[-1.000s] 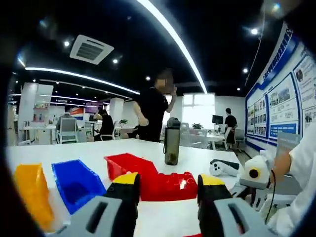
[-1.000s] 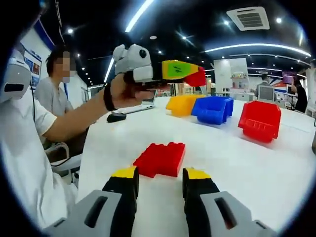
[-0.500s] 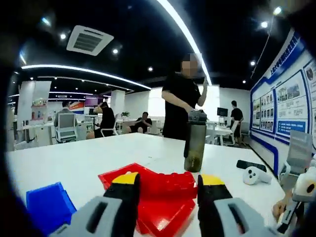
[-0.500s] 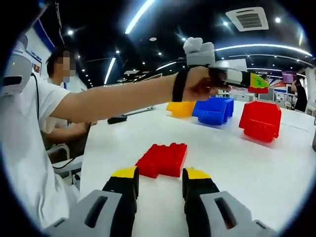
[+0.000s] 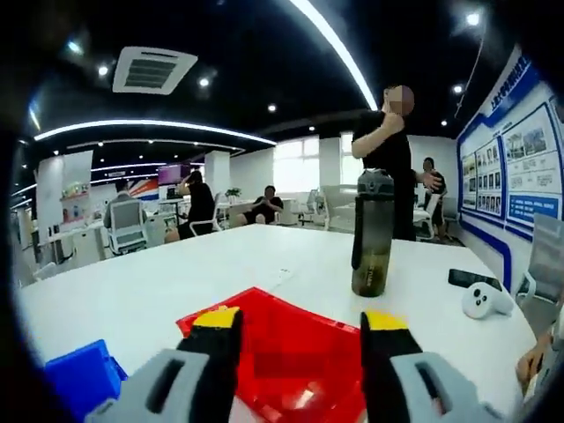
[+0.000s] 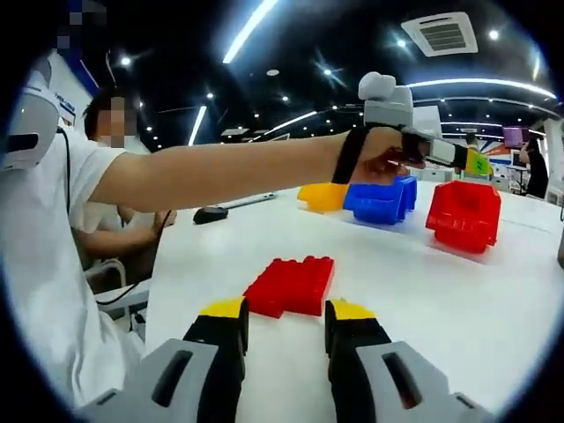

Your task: Take apart the toy blocks one by one and place each separated block into its matching bin, sorting the blocks by their type until all the connected pieces are disassembled and separated into the correct bins

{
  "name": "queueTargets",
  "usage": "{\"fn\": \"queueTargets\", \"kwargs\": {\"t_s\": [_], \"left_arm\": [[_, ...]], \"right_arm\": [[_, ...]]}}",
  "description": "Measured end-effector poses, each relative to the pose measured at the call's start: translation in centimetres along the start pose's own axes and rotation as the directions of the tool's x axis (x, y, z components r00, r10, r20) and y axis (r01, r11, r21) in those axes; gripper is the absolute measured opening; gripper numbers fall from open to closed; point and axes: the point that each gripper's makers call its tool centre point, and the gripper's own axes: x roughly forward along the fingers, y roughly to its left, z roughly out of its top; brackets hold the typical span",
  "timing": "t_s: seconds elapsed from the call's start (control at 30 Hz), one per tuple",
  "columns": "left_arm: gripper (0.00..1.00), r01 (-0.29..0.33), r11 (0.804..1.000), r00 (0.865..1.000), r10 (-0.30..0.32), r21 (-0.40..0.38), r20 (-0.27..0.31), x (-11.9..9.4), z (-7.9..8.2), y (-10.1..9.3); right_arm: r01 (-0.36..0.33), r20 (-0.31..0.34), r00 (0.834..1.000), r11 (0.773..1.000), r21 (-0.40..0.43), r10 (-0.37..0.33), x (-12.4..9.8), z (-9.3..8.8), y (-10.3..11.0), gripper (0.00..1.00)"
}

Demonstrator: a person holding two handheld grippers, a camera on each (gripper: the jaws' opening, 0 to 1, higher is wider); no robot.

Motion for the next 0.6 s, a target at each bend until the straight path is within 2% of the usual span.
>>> {"fn": "queueTargets", "kwargs": {"t_s": [0.1,0.37,0.5,0.6], "left_arm": [[0.85,-0.007,1.000,1.000,0.007,0.001,-0.009,-0.6,-0.2,0.0],[0.82,0.009,1.000,1.000,-0.009,-0.010,0.006,-2.2,0.1,-1.0],[0.81,0.017,1.000,1.000,-0.017,-0.005,0.019,-4.1,0.1,-1.5],[0.81,0.009,1.000,1.000,-0.009,0.010,0.023,-6.6,-0.1,-1.8]], "right_arm": [[-0.002,0.002,1.000,1.000,-0.004,0.002,0.0,0.0,-0.1,0.36],[0.004,0.003,1.000,1.000,-0.004,-0.004,0.0,0.0,-0.2,0.35],[0.003,0.003,1.000,1.000,-0.003,-0.003,0.0,0.0,-0.2,0.35],[0.002,-0.002,1.000,1.000,-0.006,-0.002,0.0,-0.1,-0.1,0.35]]}}
